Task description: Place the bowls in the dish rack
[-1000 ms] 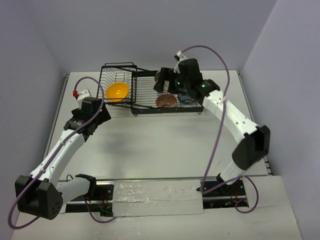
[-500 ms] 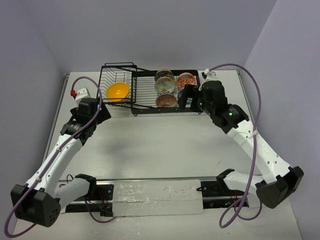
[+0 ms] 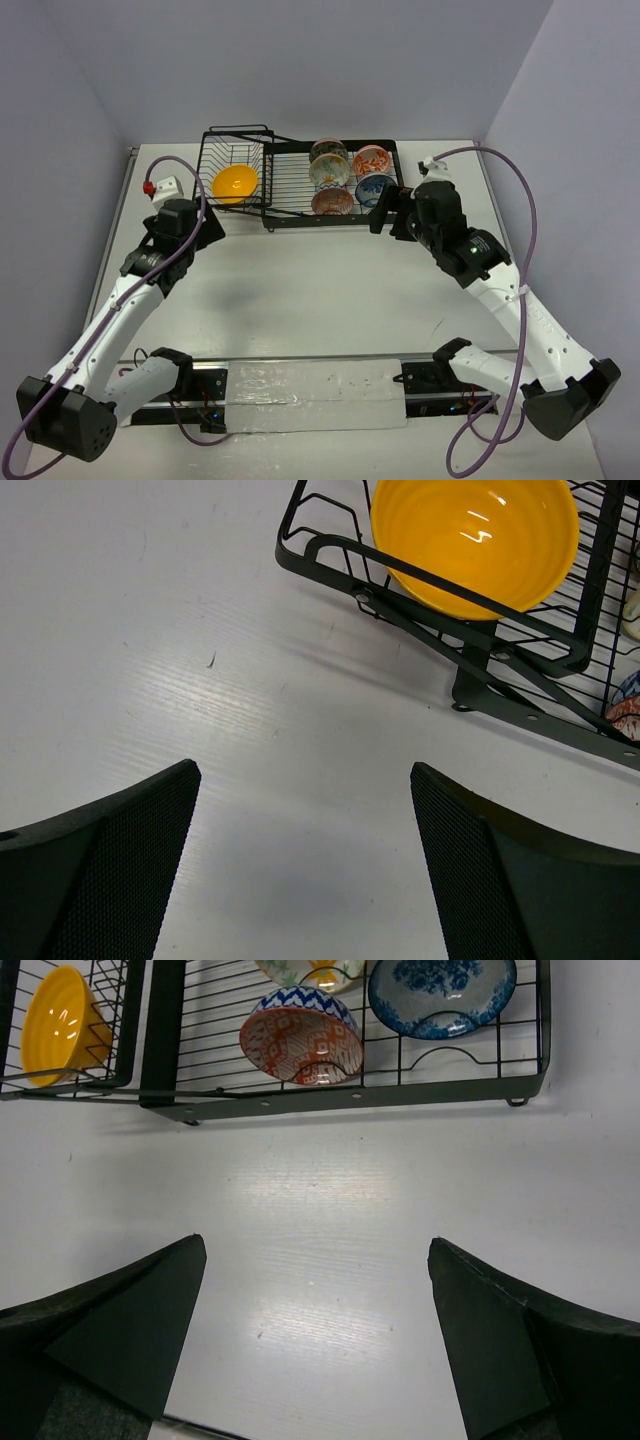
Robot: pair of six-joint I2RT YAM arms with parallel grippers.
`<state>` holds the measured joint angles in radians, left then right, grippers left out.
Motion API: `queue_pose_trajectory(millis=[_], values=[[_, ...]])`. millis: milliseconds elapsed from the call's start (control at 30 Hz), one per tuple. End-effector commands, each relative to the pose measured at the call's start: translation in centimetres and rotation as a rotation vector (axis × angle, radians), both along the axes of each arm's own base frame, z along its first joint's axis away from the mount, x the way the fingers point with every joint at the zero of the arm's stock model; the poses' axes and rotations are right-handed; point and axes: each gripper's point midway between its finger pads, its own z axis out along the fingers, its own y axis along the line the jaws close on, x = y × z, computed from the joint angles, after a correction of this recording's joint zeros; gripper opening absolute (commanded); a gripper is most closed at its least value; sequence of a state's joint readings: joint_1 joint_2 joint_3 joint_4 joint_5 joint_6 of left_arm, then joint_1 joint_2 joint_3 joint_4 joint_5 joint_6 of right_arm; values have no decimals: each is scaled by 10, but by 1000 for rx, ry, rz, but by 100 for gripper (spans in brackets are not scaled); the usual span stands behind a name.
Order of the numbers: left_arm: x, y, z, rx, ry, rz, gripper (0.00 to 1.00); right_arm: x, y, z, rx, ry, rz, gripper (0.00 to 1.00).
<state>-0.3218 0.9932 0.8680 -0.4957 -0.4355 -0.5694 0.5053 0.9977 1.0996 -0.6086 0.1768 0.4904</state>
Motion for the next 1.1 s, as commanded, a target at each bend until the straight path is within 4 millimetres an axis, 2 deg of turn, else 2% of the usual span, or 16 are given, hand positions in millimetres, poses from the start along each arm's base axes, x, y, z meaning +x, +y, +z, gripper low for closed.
queue_pose_trajectory(millis=[0, 367, 567, 1067], values=[[4, -2, 4, 7, -23, 2, 91, 0, -2, 5, 21, -19, -25, 100], [4, -9, 1, 14, -8, -16, 91, 1, 0, 5, 34, -19, -24, 100], [3, -9, 3, 11, -17, -20, 91, -2, -1, -1, 48, -17, -32, 100], [1, -11, 9, 3, -38, -27, 91, -1, -9, 6, 37, -46, -60, 100]])
